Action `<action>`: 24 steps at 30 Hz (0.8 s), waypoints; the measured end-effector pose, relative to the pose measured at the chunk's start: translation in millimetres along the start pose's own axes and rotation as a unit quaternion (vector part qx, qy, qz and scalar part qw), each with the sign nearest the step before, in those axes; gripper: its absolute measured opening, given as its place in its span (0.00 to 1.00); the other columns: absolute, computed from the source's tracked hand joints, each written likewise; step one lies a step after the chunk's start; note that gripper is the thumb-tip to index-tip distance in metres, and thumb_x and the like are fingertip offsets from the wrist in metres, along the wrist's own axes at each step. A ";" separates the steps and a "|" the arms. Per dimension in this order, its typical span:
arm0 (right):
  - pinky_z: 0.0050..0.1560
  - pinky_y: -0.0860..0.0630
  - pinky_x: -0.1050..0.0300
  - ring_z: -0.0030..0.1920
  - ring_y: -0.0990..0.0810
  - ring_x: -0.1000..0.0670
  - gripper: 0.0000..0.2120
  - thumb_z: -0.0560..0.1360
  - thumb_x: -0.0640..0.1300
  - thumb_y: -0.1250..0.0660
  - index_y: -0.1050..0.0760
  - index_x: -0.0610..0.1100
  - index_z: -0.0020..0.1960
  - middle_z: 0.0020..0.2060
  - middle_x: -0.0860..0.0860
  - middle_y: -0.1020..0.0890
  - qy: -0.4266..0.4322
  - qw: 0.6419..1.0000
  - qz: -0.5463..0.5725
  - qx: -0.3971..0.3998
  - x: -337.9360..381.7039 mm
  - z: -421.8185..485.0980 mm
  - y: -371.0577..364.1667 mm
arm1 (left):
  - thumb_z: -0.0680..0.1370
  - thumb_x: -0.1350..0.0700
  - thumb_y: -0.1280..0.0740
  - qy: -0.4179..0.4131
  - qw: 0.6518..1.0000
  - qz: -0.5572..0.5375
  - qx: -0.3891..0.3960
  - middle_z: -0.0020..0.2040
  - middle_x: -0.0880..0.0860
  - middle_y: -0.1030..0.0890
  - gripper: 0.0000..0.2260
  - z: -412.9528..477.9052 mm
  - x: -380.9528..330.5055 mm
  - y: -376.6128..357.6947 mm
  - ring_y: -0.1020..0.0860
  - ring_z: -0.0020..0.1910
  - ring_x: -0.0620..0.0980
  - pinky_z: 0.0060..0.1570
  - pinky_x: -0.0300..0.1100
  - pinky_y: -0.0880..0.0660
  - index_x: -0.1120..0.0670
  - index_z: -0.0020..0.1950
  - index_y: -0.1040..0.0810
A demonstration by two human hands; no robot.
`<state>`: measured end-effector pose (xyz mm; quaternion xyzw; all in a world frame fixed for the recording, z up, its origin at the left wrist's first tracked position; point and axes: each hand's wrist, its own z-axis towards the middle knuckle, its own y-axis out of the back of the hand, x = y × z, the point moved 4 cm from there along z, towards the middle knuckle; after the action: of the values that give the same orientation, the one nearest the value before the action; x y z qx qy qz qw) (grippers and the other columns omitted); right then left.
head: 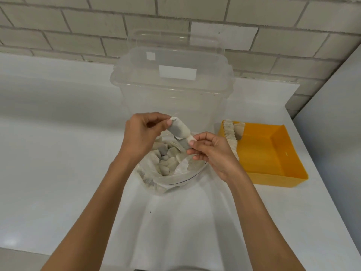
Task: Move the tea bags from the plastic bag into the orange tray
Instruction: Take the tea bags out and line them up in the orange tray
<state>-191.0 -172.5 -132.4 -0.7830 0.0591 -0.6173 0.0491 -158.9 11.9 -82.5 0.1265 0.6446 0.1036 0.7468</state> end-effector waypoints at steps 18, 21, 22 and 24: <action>0.37 0.19 0.58 0.37 0.15 0.48 0.03 0.75 0.35 0.32 0.23 0.41 0.47 0.39 0.44 0.17 0.040 0.998 0.042 -0.037 19.9 -4.7 16.3 | 0.75 0.56 0.29 -0.066 0.975 0.198 0.078 0.38 0.45 0.18 0.02 21.6 -40.9 -11.3 0.23 0.37 0.40 0.36 0.23 0.31 0.52 0.44 0.16; 0.28 0.27 0.62 0.29 0.23 0.52 0.05 0.74 0.33 0.31 0.22 0.41 0.44 0.31 0.48 0.20 0.083 0.996 -0.007 -0.045 30.9 -6.9 23.7 | 0.75 0.57 0.29 -0.059 0.978 0.176 0.100 0.37 0.49 0.17 0.02 25.7 -42.8 -20.4 0.21 0.38 0.43 0.37 0.25 0.30 0.52 0.46 0.17; 0.27 0.28 0.62 0.28 0.25 0.53 0.05 0.73 0.32 0.31 0.23 0.41 0.44 0.30 0.48 0.21 0.095 0.994 -0.012 -0.044 34.1 -7.4 26.1 | 0.75 0.57 0.29 -0.054 0.979 0.165 0.109 0.36 0.48 0.17 0.03 26.7 -43.2 -23.8 0.21 0.37 0.41 0.37 0.25 0.30 0.52 0.47 0.18; 0.28 0.28 0.62 0.28 0.25 0.53 0.07 0.72 0.30 0.32 0.22 0.40 0.46 0.32 0.47 0.20 0.111 0.993 -0.004 -0.044 39.1 -8.1 30.9 | 0.75 0.58 0.29 -0.048 0.979 0.148 0.132 0.35 0.47 0.18 0.04 27.9 -43.9 -30.6 0.22 0.35 0.38 0.39 0.26 0.29 0.53 0.49 0.19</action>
<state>-190.8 -209.1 -97.5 -0.7116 0.0878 -0.6971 0.0053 -138.1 -32.6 -47.4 0.3227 0.5899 0.1206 0.7303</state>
